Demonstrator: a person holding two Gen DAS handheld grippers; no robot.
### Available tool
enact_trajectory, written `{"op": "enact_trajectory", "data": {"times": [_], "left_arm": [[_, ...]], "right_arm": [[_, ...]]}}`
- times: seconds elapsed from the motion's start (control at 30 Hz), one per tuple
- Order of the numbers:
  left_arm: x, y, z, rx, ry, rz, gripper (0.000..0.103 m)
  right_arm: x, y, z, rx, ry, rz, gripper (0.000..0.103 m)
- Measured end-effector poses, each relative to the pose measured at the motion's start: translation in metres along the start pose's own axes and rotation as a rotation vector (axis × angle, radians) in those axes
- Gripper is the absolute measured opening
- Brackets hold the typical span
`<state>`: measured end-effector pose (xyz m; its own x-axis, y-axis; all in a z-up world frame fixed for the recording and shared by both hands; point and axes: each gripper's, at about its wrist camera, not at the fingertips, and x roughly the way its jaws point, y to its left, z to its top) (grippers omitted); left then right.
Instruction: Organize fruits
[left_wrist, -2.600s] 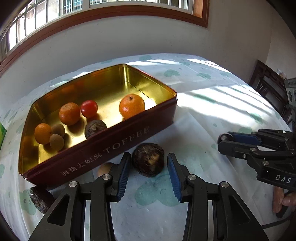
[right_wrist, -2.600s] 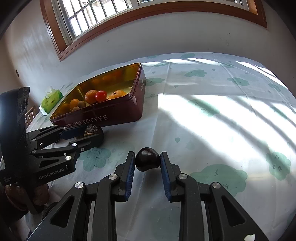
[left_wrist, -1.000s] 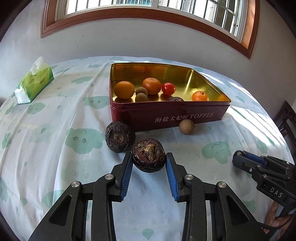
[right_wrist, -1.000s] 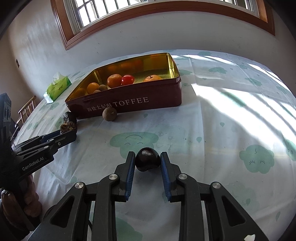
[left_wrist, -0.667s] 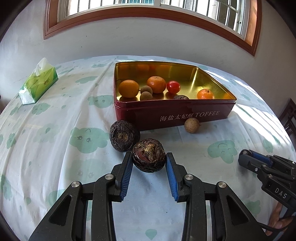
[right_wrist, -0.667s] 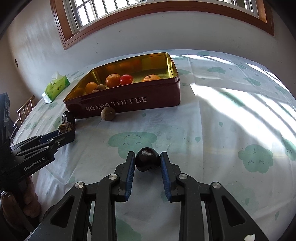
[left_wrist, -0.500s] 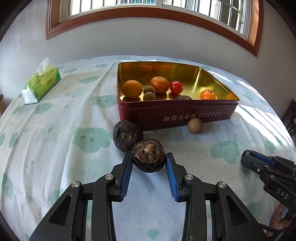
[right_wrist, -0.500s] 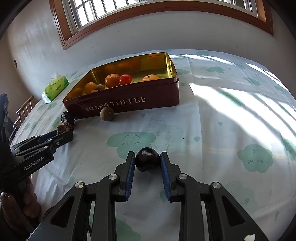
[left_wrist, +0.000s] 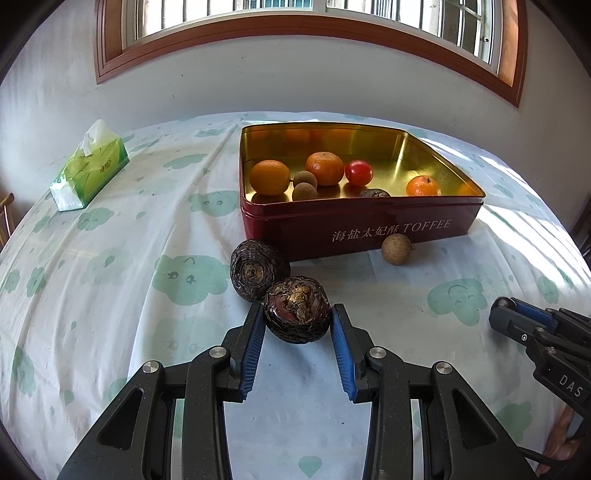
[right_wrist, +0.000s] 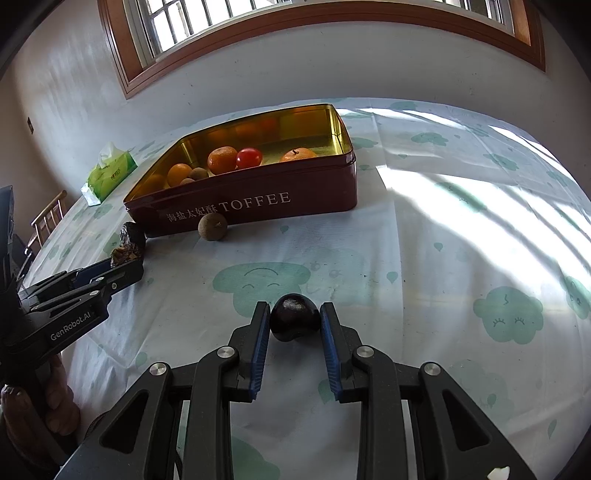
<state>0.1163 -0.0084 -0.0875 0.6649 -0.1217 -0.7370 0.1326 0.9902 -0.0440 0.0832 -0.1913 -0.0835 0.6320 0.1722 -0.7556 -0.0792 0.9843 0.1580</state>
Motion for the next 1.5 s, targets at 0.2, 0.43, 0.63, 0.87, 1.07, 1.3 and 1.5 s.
{"op": "enact_trajectory", "data": {"times": [0.2, 0.43, 0.63, 0.87, 1.07, 1.3, 1.5], "left_arm": [[0.0000, -0.0003, 0.0003, 0.000, 0.000, 0.005, 0.037], [-0.0001, 0.0005, 0.0003, 0.000, 0.002, 0.010, 0.037], [-0.0005, 0.0009, 0.0008, -0.002, 0.002, 0.012, 0.037], [-0.0006, 0.0025, 0.0012, -0.005, 0.000, 0.017, 0.037], [-0.0018, 0.0026, 0.0013, -0.006, -0.001, 0.022, 0.037], [-0.0022, 0.0026, 0.0011, -0.006, -0.001, 0.023, 0.037], [-0.0022, 0.0027, 0.0013, -0.006, -0.001, 0.023, 0.037]], "right_arm": [[0.0000, -0.0001, 0.0000, 0.000, 0.000, 0.000, 0.026], [-0.0001, -0.0002, 0.0000, 0.000, 0.000, -0.001, 0.026], [0.0000, -0.0004, 0.0000, 0.000, 0.000, 0.000, 0.026], [0.0003, -0.0013, 0.0002, 0.002, 0.000, -0.001, 0.026], [0.0001, -0.0011, 0.0000, 0.002, 0.000, 0.000, 0.026], [0.0000, -0.0012, 0.0000, 0.001, 0.000, 0.000, 0.026], [-0.0001, -0.0013, 0.0000, 0.001, 0.000, 0.000, 0.026]]}}
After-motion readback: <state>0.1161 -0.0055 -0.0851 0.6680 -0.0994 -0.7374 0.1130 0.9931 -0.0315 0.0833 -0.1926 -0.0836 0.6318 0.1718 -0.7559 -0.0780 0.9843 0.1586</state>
